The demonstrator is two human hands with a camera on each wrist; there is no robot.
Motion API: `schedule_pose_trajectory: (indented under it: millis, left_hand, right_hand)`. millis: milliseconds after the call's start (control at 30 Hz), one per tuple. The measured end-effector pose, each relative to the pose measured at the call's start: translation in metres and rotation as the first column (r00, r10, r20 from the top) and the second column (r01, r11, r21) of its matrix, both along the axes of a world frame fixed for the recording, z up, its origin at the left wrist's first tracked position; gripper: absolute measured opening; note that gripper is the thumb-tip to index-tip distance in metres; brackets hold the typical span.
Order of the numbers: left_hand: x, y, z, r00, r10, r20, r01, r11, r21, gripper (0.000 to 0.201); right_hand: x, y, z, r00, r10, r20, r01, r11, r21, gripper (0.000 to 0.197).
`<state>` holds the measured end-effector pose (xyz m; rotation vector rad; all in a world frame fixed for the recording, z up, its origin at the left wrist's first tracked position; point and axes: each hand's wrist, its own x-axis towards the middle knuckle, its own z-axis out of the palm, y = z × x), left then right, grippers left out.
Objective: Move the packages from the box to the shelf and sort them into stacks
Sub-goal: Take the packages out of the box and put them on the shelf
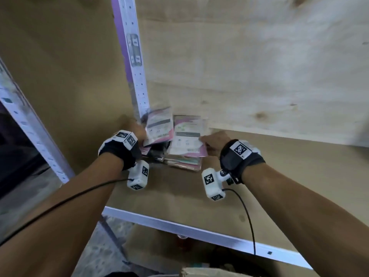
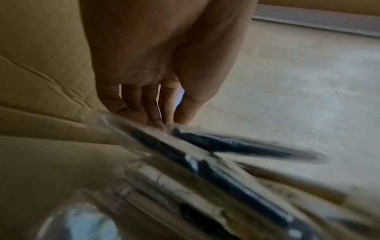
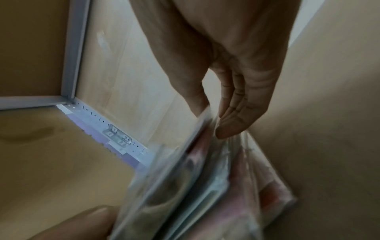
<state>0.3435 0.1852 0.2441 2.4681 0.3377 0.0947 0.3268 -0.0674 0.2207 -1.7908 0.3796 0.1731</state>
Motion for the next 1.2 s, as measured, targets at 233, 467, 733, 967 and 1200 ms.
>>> schedule_pose_trajectory:
  millis: [233,467,733,967,1200]
  left_hand:
    - [-0.023,0.002,0.003,0.988,-0.140,-0.067,0.147,0.980,0.132,0.041]
    - [-0.093,-0.029,0.034,0.957,-0.217,0.193,0.213,0.976,0.045,0.021]
    - [-0.214,-0.093,0.059,0.875,-0.426,0.229,0.420,0.904,0.079,0.021]
    - [-0.300,-0.134,0.035,0.804,-0.527,0.274,0.551,0.834,-0.013,0.018]
    - [-0.349,-0.161,-0.025,0.804,-0.586,0.098,0.594,0.799,-0.092,0.035]
  right_hand:
    - [-0.024,-0.006,0.011,0.999,0.050,0.011,-0.049,0.992,-0.120,0.024]
    - [-0.108,-0.034,0.045,0.971,0.141,0.194,-0.110,0.980,-0.164,0.012]
    - [-0.234,-0.066,0.066,0.955,0.154,0.254,-0.097,0.970,-0.223,0.007]
    - [-0.335,-0.102,0.054,0.932,0.328,0.156,-0.247,0.887,-0.390,0.007]
    - [-0.378,-0.128,0.013,0.934,0.358,-0.006,-0.317,0.819,-0.479,0.009]
